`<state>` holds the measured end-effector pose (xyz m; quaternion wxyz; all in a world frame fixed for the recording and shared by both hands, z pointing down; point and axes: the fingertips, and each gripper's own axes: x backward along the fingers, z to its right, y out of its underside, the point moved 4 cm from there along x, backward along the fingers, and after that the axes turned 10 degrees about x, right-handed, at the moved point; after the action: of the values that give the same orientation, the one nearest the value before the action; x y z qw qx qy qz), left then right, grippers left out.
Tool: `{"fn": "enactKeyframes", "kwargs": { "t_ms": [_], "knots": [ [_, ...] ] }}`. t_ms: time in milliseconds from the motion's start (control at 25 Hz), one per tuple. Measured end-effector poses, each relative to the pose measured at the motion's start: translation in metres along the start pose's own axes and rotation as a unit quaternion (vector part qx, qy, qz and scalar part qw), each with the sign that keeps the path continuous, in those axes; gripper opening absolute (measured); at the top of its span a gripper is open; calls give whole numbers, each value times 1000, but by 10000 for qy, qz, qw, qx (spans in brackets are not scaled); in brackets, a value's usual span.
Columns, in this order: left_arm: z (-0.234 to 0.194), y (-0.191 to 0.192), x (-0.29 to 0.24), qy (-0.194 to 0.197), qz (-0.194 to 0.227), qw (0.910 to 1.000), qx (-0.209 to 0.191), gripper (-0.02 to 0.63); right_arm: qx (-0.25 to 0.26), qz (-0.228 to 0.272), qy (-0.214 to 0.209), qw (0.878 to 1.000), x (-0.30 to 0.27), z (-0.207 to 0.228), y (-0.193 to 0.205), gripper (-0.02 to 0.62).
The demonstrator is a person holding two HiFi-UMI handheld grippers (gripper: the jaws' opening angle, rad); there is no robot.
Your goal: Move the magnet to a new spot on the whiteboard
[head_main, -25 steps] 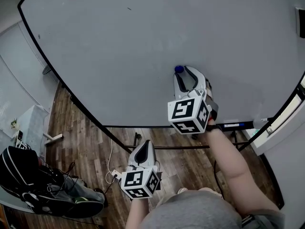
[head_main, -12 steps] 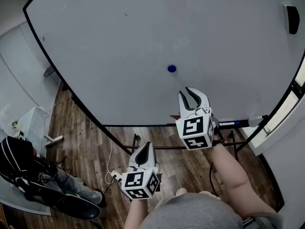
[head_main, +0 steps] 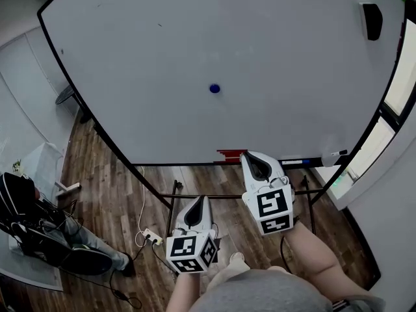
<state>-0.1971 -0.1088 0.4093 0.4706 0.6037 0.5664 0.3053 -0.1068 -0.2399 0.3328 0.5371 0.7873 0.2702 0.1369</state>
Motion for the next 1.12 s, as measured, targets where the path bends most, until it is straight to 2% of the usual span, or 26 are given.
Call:
{"fn": "enactKeyframes", "kwargs": {
  "t_ms": [200,520,720,1120],
  "knots": [
    [25,12,36,-5,4,10000,77,5,-320,163,-333,9988,62,-24,4,2],
    [54,36,80,-31,-61,10000,36,5,-668,108,-615,9958,136,-47,36,2],
    [67,50,105,-28,-72,9999,75,5,-764,-14,-664,9949,174,-57,49,2],
    [93,72,141,239,-170,9996,-10,5,-1075,1,-677,9919,232,-78,60,2]
  ]
}}
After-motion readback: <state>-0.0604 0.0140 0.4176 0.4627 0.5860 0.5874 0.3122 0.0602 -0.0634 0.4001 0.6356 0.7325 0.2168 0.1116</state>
